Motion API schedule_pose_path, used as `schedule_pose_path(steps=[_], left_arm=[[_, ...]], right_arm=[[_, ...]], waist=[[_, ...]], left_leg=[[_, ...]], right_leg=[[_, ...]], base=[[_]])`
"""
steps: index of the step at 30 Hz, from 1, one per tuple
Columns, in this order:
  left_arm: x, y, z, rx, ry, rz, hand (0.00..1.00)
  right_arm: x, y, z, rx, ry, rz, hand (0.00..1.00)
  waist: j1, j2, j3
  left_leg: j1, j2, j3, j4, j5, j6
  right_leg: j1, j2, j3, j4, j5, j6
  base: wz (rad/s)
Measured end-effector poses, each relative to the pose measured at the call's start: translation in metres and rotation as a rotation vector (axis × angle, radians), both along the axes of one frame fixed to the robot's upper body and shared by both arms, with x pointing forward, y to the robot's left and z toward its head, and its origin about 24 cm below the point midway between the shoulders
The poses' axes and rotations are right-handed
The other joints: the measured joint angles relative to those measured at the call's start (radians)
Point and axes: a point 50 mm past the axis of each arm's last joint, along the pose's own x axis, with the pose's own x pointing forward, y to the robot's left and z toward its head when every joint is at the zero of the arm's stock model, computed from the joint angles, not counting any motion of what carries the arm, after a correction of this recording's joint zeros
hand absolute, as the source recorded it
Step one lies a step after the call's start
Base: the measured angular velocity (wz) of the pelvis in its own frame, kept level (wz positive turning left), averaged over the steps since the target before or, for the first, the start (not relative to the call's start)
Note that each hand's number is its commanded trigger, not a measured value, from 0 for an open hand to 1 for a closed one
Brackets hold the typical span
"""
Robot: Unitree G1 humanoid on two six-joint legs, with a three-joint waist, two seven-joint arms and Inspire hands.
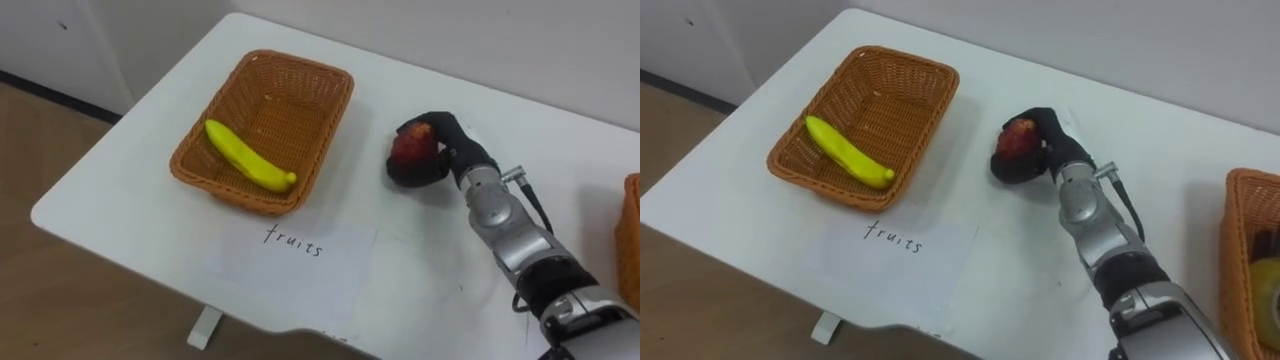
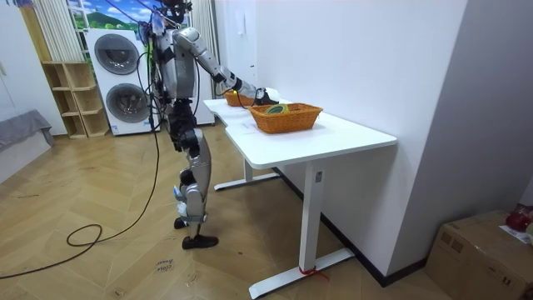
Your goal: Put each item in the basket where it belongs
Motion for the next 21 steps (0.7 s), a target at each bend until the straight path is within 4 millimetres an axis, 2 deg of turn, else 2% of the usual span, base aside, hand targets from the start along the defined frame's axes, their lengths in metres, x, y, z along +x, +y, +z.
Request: schedule_pose_path(steps=[2, 6, 8, 11, 16, 21], left_arm=[[-0.0009, 0.0002, 0.0000, 0.002, 0.002, 0.001, 0.00], [-0.0019, 0.0003, -0.0001, 0.003, 0.005, 0.002, 0.00], [-0.0025, 0.0010, 0.0000, 0.005, 0.008, 0.003, 0.00], [-0.0025, 0.0014, 0.0000, 0.008, 0.013, 0.005, 0.00], [-0.0019, 0.0027, 0.0004, 0.015, 0.012, 0.006, 0.00], [-0.0029, 0.0046, 0.0007, 0.019, 0.014, 0.009, 0.00]], right_arm=[[-0.0004, 0.0003, -0.0011, 0.002, 0.014, 0.008, 1.00], [-0.0013, 0.0001, -0.0034, 0.001, 0.039, 0.014, 1.00], [-0.0016, 0.0001, -0.0046, 0.001, 0.057, 0.017, 1.00], [-0.0018, 0.0002, -0.0053, 0.016, 0.071, 0.021, 1.00], [-0.0013, 0.0009, -0.0047, 0.052, 0.085, 0.020, 1.00], [-0.0001, 0.0043, -0.0018, 0.068, 0.099, 0.056, 1.00]], waist=[[0.000, -0.001, -0.0041], [0.001, -0.005, -0.0068], [0.003, -0.011, -0.0144], [0.004, -0.016, -0.0192], [-0.002, -0.019, -0.0208], [-0.019, -0.023, -0.0178]], left_leg=[[0.001, 0.000, 0.000, -0.001, 0.000, 0.000], [0.009, 0.000, 0.000, -0.003, 0.000, 0.000], [0.012, 0.001, 0.001, -0.007, 0.000, 0.000], [0.018, 0.001, 0.002, -0.007, 0.000, 0.000], [0.022, 0.001, 0.004, -0.006, 0.001, 0.000], [0.038, 0.000, -0.009, -0.007, 0.001, 0.000]], right_leg=[[0.002, 0.001, 0.000, 0.000, 0.000, 0.000], [0.013, 0.007, 0.000, -0.001, 0.000, 0.000], [0.014, 0.008, 0.001, -0.001, 0.000, 0.000], [0.015, 0.008, 0.000, -0.001, 0.000, 0.000], [0.020, 0.004, 0.000, -0.003, 0.000, 0.000], [0.049, 0.002, -0.007, -0.018, 0.000, 0.000]], base=[[0.00], [0.00], [0.00], [0.00], [0.00], [0.07]])
